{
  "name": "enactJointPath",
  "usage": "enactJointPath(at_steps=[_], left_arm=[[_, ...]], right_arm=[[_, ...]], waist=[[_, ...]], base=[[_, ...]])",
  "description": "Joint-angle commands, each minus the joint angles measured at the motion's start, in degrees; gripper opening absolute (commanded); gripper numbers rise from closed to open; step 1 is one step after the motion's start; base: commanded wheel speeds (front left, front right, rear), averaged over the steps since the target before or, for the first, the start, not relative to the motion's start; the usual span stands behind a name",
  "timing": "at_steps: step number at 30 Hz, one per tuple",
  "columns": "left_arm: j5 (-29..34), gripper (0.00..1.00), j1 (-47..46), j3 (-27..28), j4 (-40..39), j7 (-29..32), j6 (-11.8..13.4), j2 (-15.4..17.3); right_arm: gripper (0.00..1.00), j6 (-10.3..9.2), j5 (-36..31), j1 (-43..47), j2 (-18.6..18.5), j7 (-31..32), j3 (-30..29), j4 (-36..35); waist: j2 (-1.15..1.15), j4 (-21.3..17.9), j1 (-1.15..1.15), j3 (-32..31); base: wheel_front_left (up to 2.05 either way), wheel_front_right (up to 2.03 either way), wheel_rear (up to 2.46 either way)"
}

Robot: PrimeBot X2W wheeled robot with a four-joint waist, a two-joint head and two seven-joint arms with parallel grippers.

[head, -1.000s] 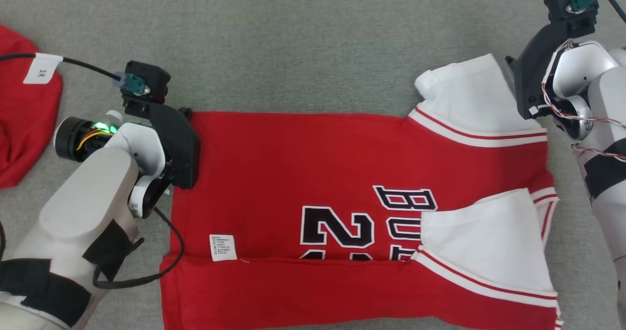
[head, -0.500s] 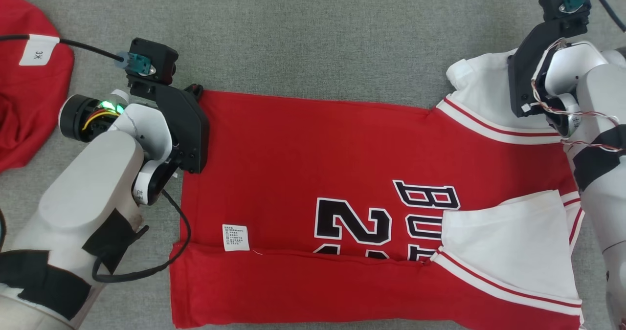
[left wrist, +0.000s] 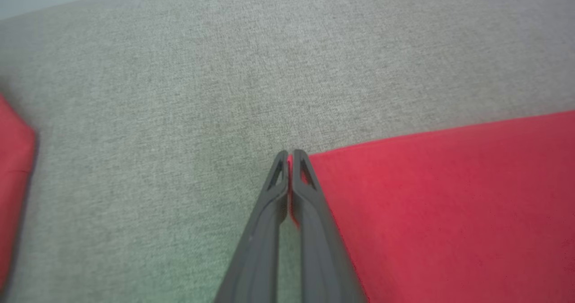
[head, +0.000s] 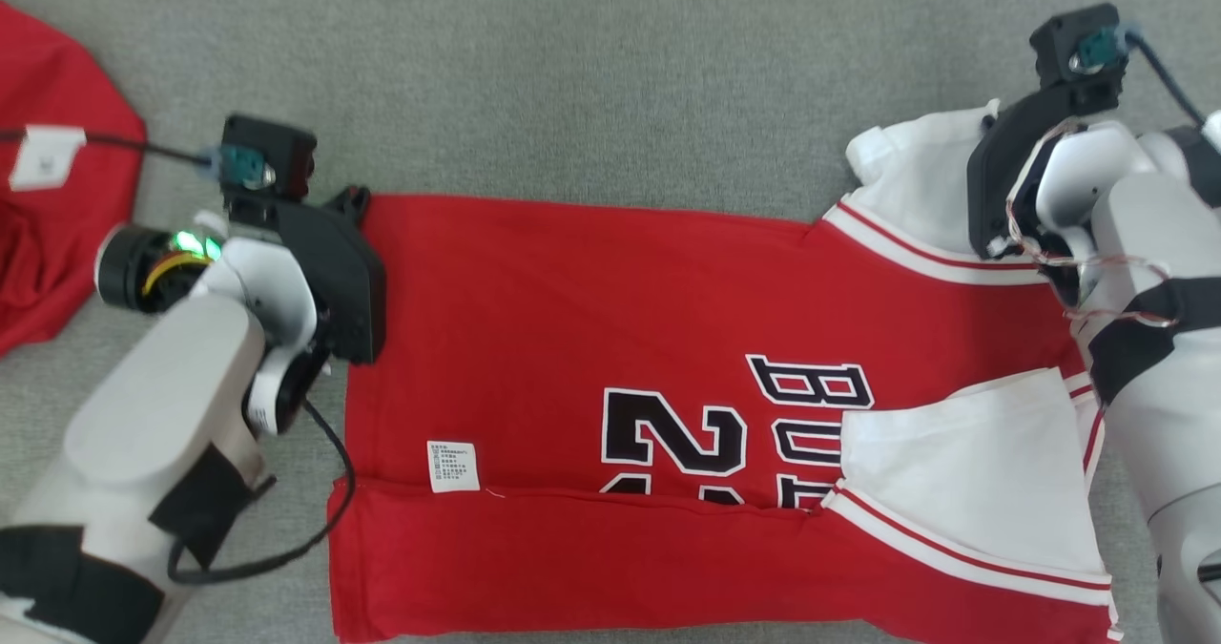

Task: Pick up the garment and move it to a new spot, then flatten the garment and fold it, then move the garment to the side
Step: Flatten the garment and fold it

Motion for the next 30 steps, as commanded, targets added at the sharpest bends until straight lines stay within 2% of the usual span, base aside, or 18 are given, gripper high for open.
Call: enactJointPath(at_steps=[1, 7, 13, 17, 21, 30], left_arm=[[-0.57, 0.0, 1.76, 0.33, -0.09, -1.51, 0.62, 0.47], [-0.51, 0.0, 7.68, 0.14, -2.02, -8.14, 1.54, -1.1], [1.2, 0.0, 12.47, -0.33, -3.85, -15.21, 3.08, -1.82], [2.51, 0.0, 15.68, -1.25, -4.93, -19.48, 3.59, -1.8], [3.25, 0.0, 18.71, -1.37, -6.06, -23.75, 4.36, -1.69], [2.16, 0.0, 25.06, -1.83, -5.74, -26.52, 5.54, -1.04]], right_arm=[[0.0, -0.14, 0.67, 1.38, 0.48, -1.81, -0.11, -0.14], [0.0, -0.14, 3.45, 6.16, -0.5, -9.69, -1.84, -4.14], [0.0, -0.14, 5.12, 12.53, -1.66, -12.78, -2.64, -9.67], [0.0, -0.14, 7.2, 18.66, -2.63, -13.87, -2.44, -16.28], [0.0, -0.14, 10.15, 25.53, -4.45, -12.23, -2.16, -24.26], [0.0, -0.14, 17.41, 43.19, -10.43, -2.47, -2.22, -42.31]], waist=[[-0.01, 0.13, -0.01, -1.66], [-0.01, 0.62, -0.01, -6.88], [-0.01, 0.68, -0.01, -10.56], [-0.01, 0.6, -0.01, -12.79], [-0.01, 0.39, -0.01, -14.5], [-0.01, 0.18, -0.01, -16.98]], base=[[0.0, 0.0, 0.0], [0.0, 0.0, 0.0], [0.0, 0.0, 0.0], [0.0, 0.0, 0.0], [0.0, 0.0, 0.0], [0.0, 0.0, 0.0]])
